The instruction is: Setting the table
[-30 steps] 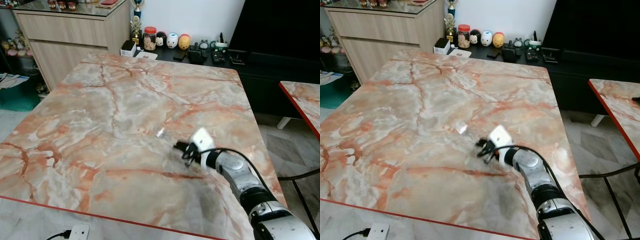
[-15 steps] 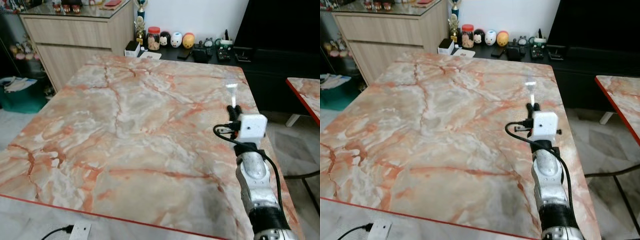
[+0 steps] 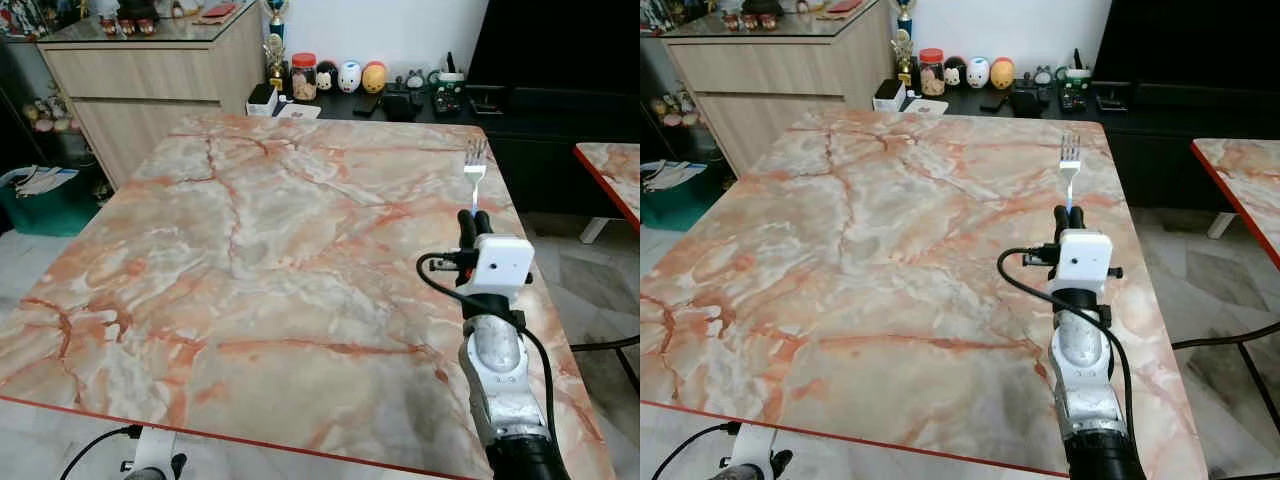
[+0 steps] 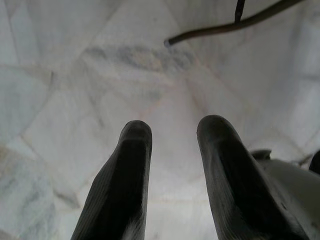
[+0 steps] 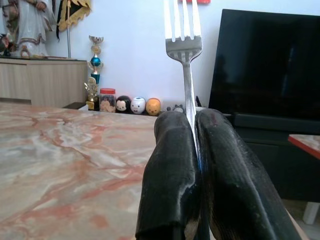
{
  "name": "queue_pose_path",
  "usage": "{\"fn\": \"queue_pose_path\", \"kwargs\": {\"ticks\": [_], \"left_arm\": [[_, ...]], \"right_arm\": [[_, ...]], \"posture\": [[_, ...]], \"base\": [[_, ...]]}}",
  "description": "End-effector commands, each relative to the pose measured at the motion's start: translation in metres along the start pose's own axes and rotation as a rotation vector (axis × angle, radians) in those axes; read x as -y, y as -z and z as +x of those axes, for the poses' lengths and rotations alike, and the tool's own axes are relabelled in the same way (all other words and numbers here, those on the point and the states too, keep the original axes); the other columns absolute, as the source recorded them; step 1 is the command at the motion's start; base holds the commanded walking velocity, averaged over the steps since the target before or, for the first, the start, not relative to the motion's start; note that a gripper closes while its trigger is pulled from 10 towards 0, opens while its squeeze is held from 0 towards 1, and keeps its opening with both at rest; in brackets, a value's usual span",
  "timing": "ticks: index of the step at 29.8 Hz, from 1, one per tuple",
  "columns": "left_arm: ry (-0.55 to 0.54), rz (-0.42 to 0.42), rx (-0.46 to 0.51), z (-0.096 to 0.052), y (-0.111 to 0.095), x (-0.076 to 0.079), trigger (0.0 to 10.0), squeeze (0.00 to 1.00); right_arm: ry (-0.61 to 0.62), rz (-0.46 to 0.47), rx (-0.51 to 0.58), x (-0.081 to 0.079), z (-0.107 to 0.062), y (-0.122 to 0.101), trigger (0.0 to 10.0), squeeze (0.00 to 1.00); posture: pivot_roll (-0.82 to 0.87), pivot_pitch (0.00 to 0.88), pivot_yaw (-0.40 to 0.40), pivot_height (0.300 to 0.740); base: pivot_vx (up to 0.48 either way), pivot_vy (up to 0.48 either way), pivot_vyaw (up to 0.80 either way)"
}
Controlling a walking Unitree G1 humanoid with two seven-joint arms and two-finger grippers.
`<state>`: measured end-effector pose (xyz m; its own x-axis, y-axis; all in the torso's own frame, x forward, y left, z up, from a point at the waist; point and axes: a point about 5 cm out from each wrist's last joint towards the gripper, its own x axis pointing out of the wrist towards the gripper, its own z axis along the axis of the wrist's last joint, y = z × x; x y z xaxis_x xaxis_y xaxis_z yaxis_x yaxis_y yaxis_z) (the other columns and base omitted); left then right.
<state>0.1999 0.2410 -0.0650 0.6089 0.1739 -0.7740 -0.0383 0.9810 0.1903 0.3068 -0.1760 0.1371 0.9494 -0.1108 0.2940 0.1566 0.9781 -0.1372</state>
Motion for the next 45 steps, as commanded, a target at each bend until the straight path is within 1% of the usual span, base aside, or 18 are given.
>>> {"fn": "queue_pose_path", "kwargs": {"ticks": [1, 2, 6, 11, 16, 20, 24, 27, 29, 30, 32, 35, 37, 39, 42, 45], "left_arm": [[-0.004, 0.016, 0.018, 0.001, -0.005, -0.001, 10.0, 0.00], [-0.002, 0.024, 0.020, 0.001, -0.007, 0.000, 10.0, 0.00], [0.006, 0.028, 0.022, 0.002, -0.009, 0.002, 10.0, 0.00], [0.008, 0.022, -0.004, 0.001, -0.005, 0.003, 10.0, 0.00], [0.003, -0.002, -0.027, 0.001, -0.001, 0.005, 10.0, 0.00], [-0.006, -0.030, -0.053, 0.000, 0.007, 0.004, 10.0, 0.00], [0.016, -0.008, -0.069, -0.001, 0.013, 0.004, 10.0, 0.00], [0.015, 0.000, -0.065, -0.002, 0.016, 0.003, 10.0, 0.00], [0.012, -0.005, -0.060, -0.003, 0.017, 0.003, 10.0, 0.00], [0.001, -0.031, -0.055, -0.003, 0.018, 0.002, 10.0, 0.00], [-0.009, -0.066, -0.050, -0.004, 0.020, 0.002, 10.0, 0.00], [-0.005, -0.061, -0.050, -0.004, 0.022, 0.002, 10.0, 0.00], [0.014, -0.054, 0.020, -0.004, 0.016, 0.014, 10.0, 0.00], [0.015, -0.065, 0.047, -0.005, 0.017, 0.018, 10.0, 0.00], [0.015, -0.063, 0.042, -0.006, 0.019, 0.018, 10.0, 0.00], [0.025, -0.043, 0.030, -0.006, 0.020, 0.017, 10.0, 0.00]], "right_arm": [[0.010, -0.010, 0.029, 0.004, 0.002, -0.008, 10.0, 0.00], [0.032, -0.011, 0.022, 0.010, 0.002, -0.006, 10.0, 0.00], [0.058, -0.015, 0.000, 0.017, 0.004, -0.002, 10.0, 0.00], [0.076, -0.023, 0.024, 0.024, 0.010, -0.013, 10.0, 0.00], [0.073, -0.035, 0.028, 0.028, 0.009, -0.017, 10.0, 0.00], [0.089, -0.050, 0.023, 0.035, 0.004, -0.019, 10.0, 0.00], [0.111, -0.065, 0.021, 0.041, 0.005, -0.023, 10.0, 0.00], [0.139, -0.059, 0.005, 0.046, 0.004, -0.024, 10.0, 0.00], [0.144, -0.047, -0.001, 0.046, 0.002, -0.024, 10.0, 0.00], [0.134, -0.034, -0.002, 0.044, 0.000, -0.025, 10.0, 0.00], [0.111, -0.042, -0.013, 0.040, -0.002, -0.023, 10.0, 0.00], [0.099, -0.032, -0.033, 0.035, -0.001, -0.019, 10.0, 0.00], [0.082, -0.022, -0.042, 0.029, 0.001, -0.020, 10.0, 0.00], [0.073, -0.012, -0.041, 0.024, -0.001, -0.022, 10.0, 0.00], [0.064, -0.009, -0.044, 0.021, -0.002, -0.023, 10.0, 0.00], [0.068, -0.006, -0.040, 0.020, -0.002, -0.024, 10.0, 0.00]], "posture": [[0.11, 0.000, 0.013, 0.707], [0.13, 0.000, 0.002, 0.707], [0.14, 0.000, -0.009, 0.707], [0.12, 0.000, -0.013, 0.707], [0.10, 0.000, -0.020, 0.707], [0.06, 0.000, -0.007, 0.707], [0.02, 0.000, 0.000, 0.707], [0.05, 0.000, -0.027, 0.707], [0.05, 0.000, -0.027, 0.707], [0.06, 0.000, -0.031, 0.707], [0.09, 0.000, -0.046, 0.707], [0.09, 0.000, -0.053, 0.707], [0.09, 0.000, -0.053, 0.707], [0.08, 0.000, -0.050, 0.707], [0.07, 0.000, -0.037, 0.707], [0.05, 0.000, -0.018, 0.707]], "base": [[0.000, 0.000, 0.00], [0.000, 0.000, 0.00], [0.000, 0.000, 0.00], [0.000, 0.000, 0.00], [0.000, 0.000, 0.00], [0.000, 0.000, 0.00], [0.000, 0.000, 0.00], [0.000, 0.000, 0.00], [0.000, 0.000, 0.00], [0.000, 0.000, 0.00], [0.000, 0.000, 0.00], [0.000, 0.000, 0.00], [0.000, 0.000, 0.00], [0.000, 0.000, 0.00], [-0.080, 0.000, 0.00], [-0.261, 0.000, 0.00]]}}
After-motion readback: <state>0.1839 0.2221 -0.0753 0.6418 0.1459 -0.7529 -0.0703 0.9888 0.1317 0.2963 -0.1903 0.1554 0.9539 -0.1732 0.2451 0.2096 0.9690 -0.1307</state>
